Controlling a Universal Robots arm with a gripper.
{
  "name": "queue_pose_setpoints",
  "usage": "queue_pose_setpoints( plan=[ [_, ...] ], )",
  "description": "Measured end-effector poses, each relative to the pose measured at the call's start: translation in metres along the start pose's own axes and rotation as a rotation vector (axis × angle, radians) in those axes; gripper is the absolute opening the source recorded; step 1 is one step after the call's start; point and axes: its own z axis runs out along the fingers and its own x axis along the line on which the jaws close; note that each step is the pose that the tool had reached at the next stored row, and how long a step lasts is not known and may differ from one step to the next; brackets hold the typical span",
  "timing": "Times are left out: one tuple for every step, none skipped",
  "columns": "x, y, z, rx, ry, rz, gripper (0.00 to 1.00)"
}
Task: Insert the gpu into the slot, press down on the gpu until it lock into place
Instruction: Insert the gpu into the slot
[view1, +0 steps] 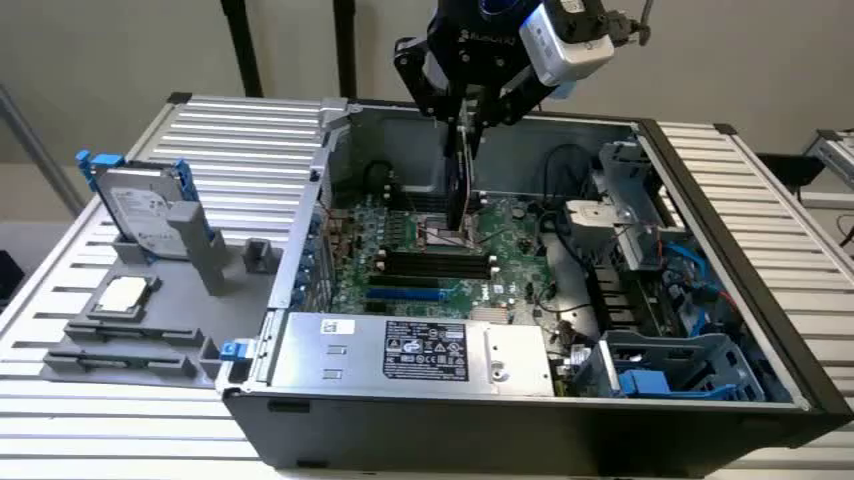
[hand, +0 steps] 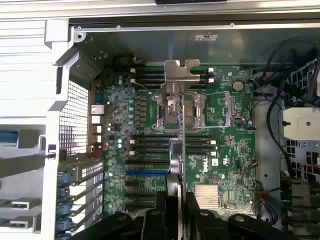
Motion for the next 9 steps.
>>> queue_pose_setpoints(
  plan=[
    [0.0,0.0,0.0,-0.0001,0.0,0.0,0.26],
    [0.0,0.0,0.0,0.0,0.0,0.0,0.26],
    [0.0,0.0,0.0,0.0,0.0,0.0,0.26],
    [0.0,0.0,0.0,0.0,0.0,0.0,0.26],
    [0.0,0.0,0.0,0.0,0.0,0.0,0.26],
    [0.0,0.0,0.0,0.0,0.0,0.0,0.26],
    [0.0,0.0,0.0,0.0001,0.0,0.0,0.26],
    [0.0,0.0,0.0,0.0,0.0,0.0,0.26],
    [0.0,0.0,0.0,0.0,0.0,0.0,0.26]
  ],
)
